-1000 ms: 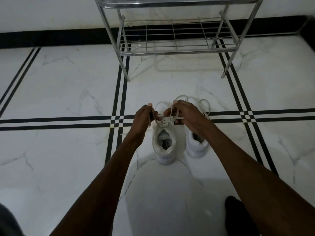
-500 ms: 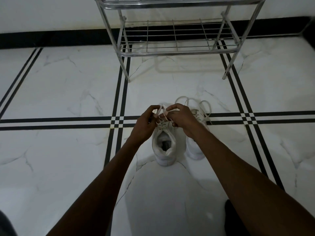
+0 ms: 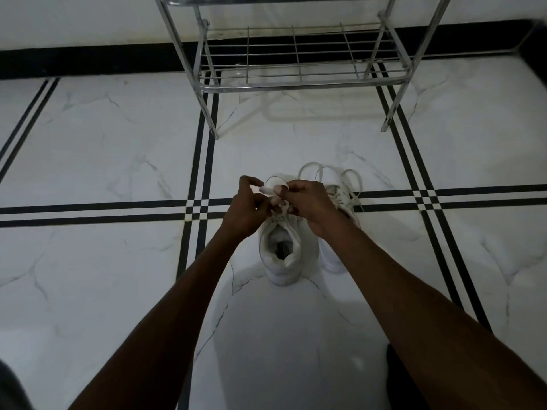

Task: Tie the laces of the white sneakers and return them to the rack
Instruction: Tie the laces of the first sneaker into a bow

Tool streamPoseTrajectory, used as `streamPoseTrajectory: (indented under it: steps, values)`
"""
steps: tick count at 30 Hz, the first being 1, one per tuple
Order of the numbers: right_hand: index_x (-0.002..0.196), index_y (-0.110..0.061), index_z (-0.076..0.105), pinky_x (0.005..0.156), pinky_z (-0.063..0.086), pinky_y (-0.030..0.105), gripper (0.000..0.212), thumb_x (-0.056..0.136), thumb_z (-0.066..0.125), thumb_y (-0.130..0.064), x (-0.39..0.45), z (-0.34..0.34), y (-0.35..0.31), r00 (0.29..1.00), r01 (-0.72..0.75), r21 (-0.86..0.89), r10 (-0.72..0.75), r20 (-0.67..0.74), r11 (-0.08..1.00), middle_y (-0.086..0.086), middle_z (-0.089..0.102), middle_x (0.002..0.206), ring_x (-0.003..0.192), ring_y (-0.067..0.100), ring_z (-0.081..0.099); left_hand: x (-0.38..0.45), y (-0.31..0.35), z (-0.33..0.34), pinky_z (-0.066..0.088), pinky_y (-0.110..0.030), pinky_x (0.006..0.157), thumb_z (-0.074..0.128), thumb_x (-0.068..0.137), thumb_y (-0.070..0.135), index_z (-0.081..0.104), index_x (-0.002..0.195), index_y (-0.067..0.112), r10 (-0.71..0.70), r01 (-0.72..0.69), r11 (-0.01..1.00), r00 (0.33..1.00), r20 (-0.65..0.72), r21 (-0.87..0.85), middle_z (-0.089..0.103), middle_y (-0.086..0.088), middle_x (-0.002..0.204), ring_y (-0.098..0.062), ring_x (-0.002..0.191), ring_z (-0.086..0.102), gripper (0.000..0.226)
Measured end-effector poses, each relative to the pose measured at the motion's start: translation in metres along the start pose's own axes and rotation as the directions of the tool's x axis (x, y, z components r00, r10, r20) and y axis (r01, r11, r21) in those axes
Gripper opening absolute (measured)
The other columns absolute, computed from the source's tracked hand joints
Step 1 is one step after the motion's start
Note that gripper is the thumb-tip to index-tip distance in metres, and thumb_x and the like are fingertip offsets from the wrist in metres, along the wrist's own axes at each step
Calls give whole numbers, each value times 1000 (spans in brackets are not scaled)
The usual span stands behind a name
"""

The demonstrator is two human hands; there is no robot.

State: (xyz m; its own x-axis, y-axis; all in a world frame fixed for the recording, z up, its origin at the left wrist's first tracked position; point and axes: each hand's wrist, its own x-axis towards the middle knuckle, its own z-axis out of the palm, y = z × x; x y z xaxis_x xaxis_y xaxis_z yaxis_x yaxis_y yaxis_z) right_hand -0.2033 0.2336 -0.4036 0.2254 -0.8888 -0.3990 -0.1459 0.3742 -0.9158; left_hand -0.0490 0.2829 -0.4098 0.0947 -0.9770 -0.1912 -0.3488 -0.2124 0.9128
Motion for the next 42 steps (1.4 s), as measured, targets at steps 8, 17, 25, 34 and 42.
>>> streamPoseTrajectory:
  steps: [8, 17, 25, 34, 42]
  values:
    - [90, -16, 80, 68, 61, 31, 10, 80, 79, -15, 4, -20, -14, 945, 312, -560, -192, 264, 767, 8, 78, 86, 75, 17, 73, 1, -7, -5, 54, -41, 91, 68, 94, 10, 43, 124, 12, -204, 192, 945, 979, -19, -265, 76, -16, 107, -24, 98, 71, 39]
    - [73, -15, 79, 63, 54, 10, 5, 70, 80, -12, 1, 2, -1, 883, 396, -586, -469, 31, 707, 0, 76, 73, 63, 2, 66, -3, -4, -9, 57, -38, 93, 55, 96, -5, 56, 136, 10, -87, 108, 972, 991, 105, -210, 75, -13, 119, -23, 106, 71, 43]
    - [79, -14, 82, 59, 50, 10, 14, 69, 88, -21, 1, -17, -5, 943, 275, -616, -333, 22, 738, -7, 71, 66, 56, -3, 63, 0, 3, -9, 60, -33, 87, 72, 90, 13, 80, 106, 11, 36, -12, 955, 996, -77, 295, 80, -7, 101, -19, 94, 75, 17]
    - [92, -2, 71, 90, 43, 33, 27, 85, 73, -28, 3, -56, 13, 948, 55, -937, -311, -59, 345, 14, 71, 97, 94, 28, 66, -40, -21, -26, 31, -61, 112, 70, 85, 5, 75, 97, 18, 28, 134, 724, 974, -223, 676, 75, -3, 98, -29, 116, 59, 18]
    - [46, -9, 50, 47, 40, 23, 43, 39, 86, 12, -2, -49, 16, 932, 116, -961, -361, 19, 251, 12, 54, 44, 38, 26, 56, -35, -28, -32, 31, -59, 109, 69, 84, 8, 72, 97, 20, -50, 222, 749, 958, -281, 625, 74, -3, 96, -29, 116, 55, 18]
